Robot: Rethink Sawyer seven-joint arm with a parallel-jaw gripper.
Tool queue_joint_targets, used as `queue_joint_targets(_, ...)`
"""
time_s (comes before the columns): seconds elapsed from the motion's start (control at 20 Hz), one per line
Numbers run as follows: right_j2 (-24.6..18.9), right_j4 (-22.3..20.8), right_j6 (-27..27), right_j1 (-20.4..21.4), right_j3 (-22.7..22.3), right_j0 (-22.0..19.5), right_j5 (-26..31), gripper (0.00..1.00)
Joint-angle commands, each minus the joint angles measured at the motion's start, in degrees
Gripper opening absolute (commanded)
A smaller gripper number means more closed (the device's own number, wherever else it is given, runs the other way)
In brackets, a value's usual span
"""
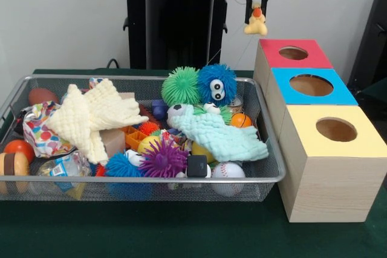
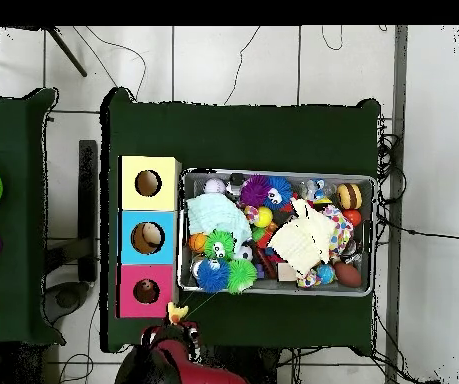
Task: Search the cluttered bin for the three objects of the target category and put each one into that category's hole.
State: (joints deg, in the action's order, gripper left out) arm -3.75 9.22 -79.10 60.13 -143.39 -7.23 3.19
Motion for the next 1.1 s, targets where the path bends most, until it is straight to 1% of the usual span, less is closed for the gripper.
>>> queue_joint_targets(0.05,-5.2,1.4,-15.7,-2.5,0.0,1.2,-3.2,0.0)
queue_joint_targets(0.25,-5.4,0.5,-15.8,-7.0,1.9,1.2,-6.7,0.0)
queue_joint_targets(0.4,-4.7,0.9,-16.2,-9.1,3.7,2.3,-7.9,0.0)
queue_joint_targets(0.65,-3.4,2.5,-17.2,-10.1,4.6,4.6,-8.8,0.0)
queue_joint_targets(0.75,-2.7,2.6,-17.6,-10.9,4.5,5.5,-10.3,0.0)
queue_joint_targets(1.1,-5.3,2.1,-19.8,-14.1,4.5,4.0,-14.0,0.0)
